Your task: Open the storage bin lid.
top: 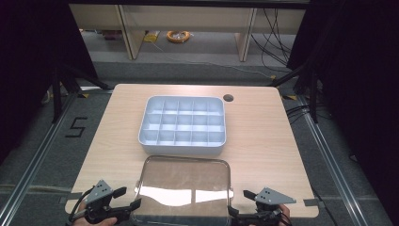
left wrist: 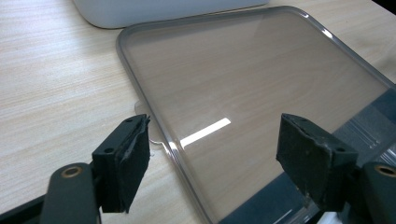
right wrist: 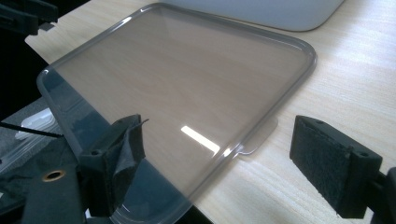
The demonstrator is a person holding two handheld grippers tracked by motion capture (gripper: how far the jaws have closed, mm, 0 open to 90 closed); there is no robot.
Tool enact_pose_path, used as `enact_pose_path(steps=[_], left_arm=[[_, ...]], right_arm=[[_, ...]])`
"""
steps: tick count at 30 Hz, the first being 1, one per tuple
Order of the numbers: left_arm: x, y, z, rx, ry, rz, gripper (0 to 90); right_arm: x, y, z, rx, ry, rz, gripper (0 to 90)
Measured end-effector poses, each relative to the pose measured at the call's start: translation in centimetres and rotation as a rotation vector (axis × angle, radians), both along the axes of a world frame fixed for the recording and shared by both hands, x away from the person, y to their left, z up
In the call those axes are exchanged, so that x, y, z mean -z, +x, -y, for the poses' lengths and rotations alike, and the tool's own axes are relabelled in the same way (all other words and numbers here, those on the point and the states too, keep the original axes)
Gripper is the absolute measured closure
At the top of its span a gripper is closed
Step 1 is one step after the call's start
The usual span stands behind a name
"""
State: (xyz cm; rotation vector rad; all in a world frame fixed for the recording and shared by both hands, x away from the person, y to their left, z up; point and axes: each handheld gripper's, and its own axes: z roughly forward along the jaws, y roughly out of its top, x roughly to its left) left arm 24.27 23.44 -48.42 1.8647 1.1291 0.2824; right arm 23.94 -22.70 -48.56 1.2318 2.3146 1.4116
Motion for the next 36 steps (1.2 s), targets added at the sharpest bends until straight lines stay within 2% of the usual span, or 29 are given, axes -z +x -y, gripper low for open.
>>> enact_pose_path(steps=[1,2,3,4,5,7,8,9,10,11,14,15,16,17,18,20,22,23,24,25,26,27,29,30,31,33,34,35,36], left_arm=[[0.0,-0.1,0.0,-0.006,0.005,-0.002,24.5],[0.1,-0.2,0.0,-0.009,-0.013,-0.001,24.1],[0.1,-0.3,-0.1,-0.006,-0.011,0.003,24.0],[0.1,-0.5,-0.1,-0.009,0.0,0.005,23.6],[0.2,-0.6,-0.1,-0.012,-0.01,0.01,23.1],[0.2,-0.8,-0.1,0.002,0.004,0.016,22.9],[0.2,-0.9,0.0,0.007,0.002,0.019,22.6],[0.2,-1.0,0.1,0.01,0.002,0.022,22.4],[0.1,-1.1,0.1,0.01,0.015,0.028,22.3],[0.1,-1.1,0.0,0.025,0.005,0.034,22.2],[0.1,-1.4,0.0,0.027,0.005,0.041,21.9],[0.1,-1.5,0.1,0.013,0.001,0.037,21.9],[0.1,-1.6,0.1,0.012,-0.006,0.033,21.8],[0.2,-1.6,0.1,0.012,-0.014,0.033,21.6],[0.2,-1.7,0.1,0.009,-0.011,0.034,21.5],[0.2,-1.9,0.0,0.01,-0.007,0.037,21.3],[0.2,-2.0,0.0,0.014,-0.015,0.035,21.2],[0.2,-2.0,-0.1,0.029,-0.006,0.042,21.2],[0.2,-2.0,-0.1,0.032,0.004,0.04,21.2],[0.2,-2.1,0.0,0.016,-0.012,0.032,21.2],[0.2,-2.1,0.0,0.031,-0.004,0.04,21.2],[0.3,-2.1,0.0,0.029,-0.007,0.042,21.2],[0.2,-2.2,-0.1,0.032,0.001,0.036,21.2],[0.2,-2.2,0.0,0.024,-0.007,0.041,21.2],[0.3,-2.2,0.0,0.02,-0.015,0.027,21.2],[0.3,-2.2,-0.1,0.022,-0.011,0.025,21.2],[0.3,-2.2,-0.1,0.025,-0.006,0.027,21.2],[0.4,-2.2,-0.1,0.022,-0.016,0.021,21.2],[0.3,-2.1,-0.1,0.022,-0.016,0.018,21.2]], right_arm=[[0.1,0.1,0.2,-0.013,-0.001,0.014,18.5],[0.0,0.0,0.1,-0.004,-0.001,0.003,18.4],[0.1,-0.1,0.1,-0.005,0.01,0.011,18.5],[0.1,-0.1,0.0,0.004,0.006,0.002,18.5],[0.1,-0.3,-0.1,0.004,0.021,-0.008,18.6],[0.2,-0.1,0.1,-0.006,-0.004,0.03,18.7],[0.2,-0.1,0.0,-0.005,-0.001,0.028,18.6],[0.1,-0.4,0.0,0.007,0.004,-0.001,18.7],[0.2,-0.3,0.0,-0.002,0.009,0.02,18.7],[0.2,-0.4,0.0,-0.004,0.012,0.015,18.6],[0.3,-0.5,-0.1,-0.011,0.01,0.031,18.5],[0.2,-0.9,-0.1,0.003,0.01,0.0,18.5],[0.4,-0.8,-0.1,-0.004,0.01,0.026,18.5],[0.3,-1.2,-0.3,0.016,0.031,-0.019,18.5],[0.3,-1.3,-0.2,0.02,0.021,-0.02,18.5],[0.4,-1.1,-0.1,0.007,0.014,0.016,18.5],[0.4,-1.3,-0.1,0.013,0.019,0.024,18.5],[0.4,-1.3,-0.1,0.009,0.02,0.014,18.5],[0.2,-1.8,-0.3,0.029,0.036,-0.04,18.5],[0.4,-1.5,-0.2,0.007,0.03,0.007,18.5],[0.4,-1.5,-0.2,0.003,0.033,0.002,18.5],[0.4,-1.5,-0.2,0.002,0.025,0.021,18.5],[0.6,-1.5,-0.2,0.012,0.015,0.024,18.5],[0.6,-1.4,-0.2,0.005,0.019,0.024,18.4],[0.5,-1.5,-0.2,0.008,0.027,0.01,18.5],[0.4,-1.5,0.0,0.005,0.014,0.014,18.5],[0.5,-1.6,-0.1,0.029,0.04,-0.008,18.5],[0.5,-1.5,0.1,0.015,0.035,0.008,18.5],[0.5,-1.5,0.0,0.021,0.041,0.001,18.5]])
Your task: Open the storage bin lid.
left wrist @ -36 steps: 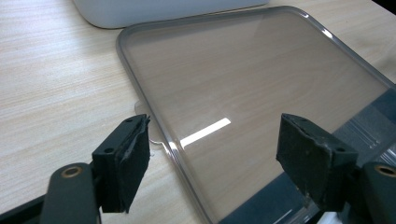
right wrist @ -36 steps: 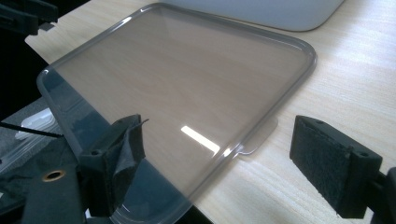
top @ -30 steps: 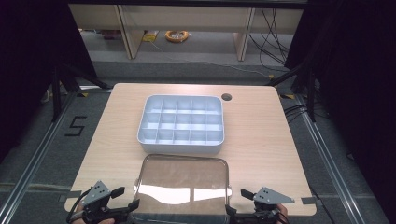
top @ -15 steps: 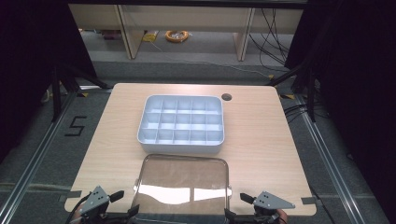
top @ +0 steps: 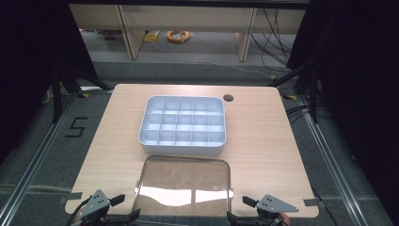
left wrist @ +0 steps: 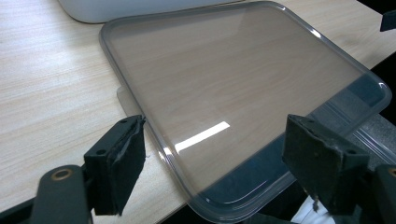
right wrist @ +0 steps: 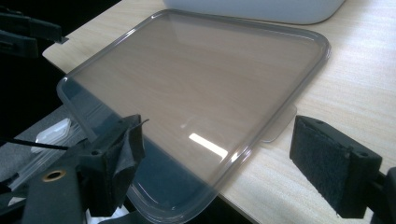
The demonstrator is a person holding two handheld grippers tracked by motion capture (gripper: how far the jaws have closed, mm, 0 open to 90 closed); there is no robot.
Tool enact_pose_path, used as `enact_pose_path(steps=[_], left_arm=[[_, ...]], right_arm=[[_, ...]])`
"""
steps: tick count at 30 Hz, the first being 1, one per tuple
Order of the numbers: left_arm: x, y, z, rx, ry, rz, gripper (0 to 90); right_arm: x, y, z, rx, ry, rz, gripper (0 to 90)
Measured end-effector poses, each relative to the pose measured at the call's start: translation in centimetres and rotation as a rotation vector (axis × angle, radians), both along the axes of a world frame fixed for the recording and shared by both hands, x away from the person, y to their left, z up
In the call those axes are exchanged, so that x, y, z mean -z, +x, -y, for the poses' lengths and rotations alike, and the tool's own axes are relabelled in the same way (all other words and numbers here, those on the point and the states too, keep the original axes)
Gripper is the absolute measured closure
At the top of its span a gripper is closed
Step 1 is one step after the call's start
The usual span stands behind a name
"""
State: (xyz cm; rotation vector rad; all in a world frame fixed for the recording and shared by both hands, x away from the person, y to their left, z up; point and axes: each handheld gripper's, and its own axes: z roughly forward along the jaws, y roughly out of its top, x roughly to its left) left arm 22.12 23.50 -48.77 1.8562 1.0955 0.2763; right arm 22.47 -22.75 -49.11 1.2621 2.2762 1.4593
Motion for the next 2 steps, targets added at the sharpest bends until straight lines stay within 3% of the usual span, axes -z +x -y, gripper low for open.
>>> enact_pose_path(steps=[2], left_arm=[[0.03,0.06,0.0,-0.001,-0.003,0.001,21.2]], right_arm=[[0.04,0.05,0.08,0.002,0.001,-0.002,18.8]])
